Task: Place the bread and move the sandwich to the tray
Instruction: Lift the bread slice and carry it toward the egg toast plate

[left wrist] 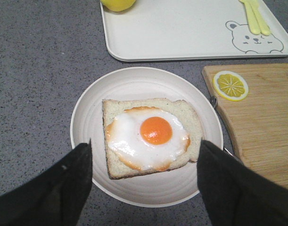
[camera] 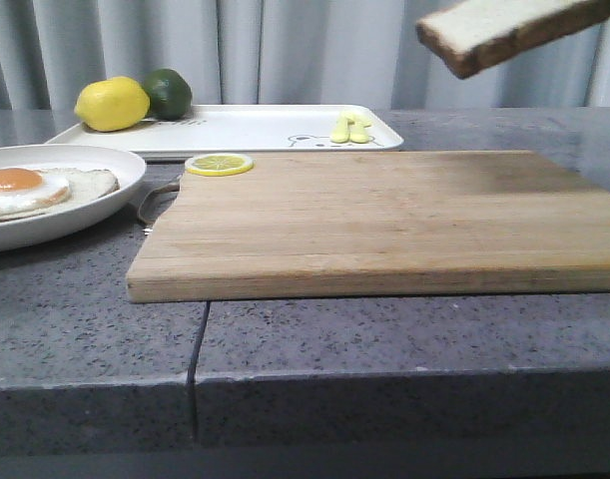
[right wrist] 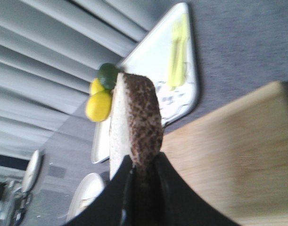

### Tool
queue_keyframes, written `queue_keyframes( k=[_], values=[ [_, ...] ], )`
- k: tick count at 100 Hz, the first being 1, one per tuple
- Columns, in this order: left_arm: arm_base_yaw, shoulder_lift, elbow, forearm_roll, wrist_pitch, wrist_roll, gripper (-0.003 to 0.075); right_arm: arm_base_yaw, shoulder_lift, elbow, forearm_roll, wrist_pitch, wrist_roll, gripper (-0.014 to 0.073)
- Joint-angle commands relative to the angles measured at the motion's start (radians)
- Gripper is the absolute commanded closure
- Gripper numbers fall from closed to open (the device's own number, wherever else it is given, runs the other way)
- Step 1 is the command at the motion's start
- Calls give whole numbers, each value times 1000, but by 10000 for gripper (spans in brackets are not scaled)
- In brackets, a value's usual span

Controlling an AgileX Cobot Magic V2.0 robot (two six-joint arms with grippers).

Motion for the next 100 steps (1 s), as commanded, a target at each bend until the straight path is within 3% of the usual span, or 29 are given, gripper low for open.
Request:
queue_keyframes(
  k=[1, 32, 58, 100],
  values=[
    [1, 0, -37, -21, -58, -4, 283, 85, -33, -35, 128, -27, 7, 655],
    [1, 0, -37, -21, -58, -4, 283, 470, -31, -35, 308, -353, -44, 655],
    [1, 0, -37, -21, -58, -4, 283, 751, 53, -160, 309, -571, -50, 655],
    [1, 0, -37, -21, -58, -4, 283, 984, 367, -454, 309, -629, 32, 655]
  ],
)
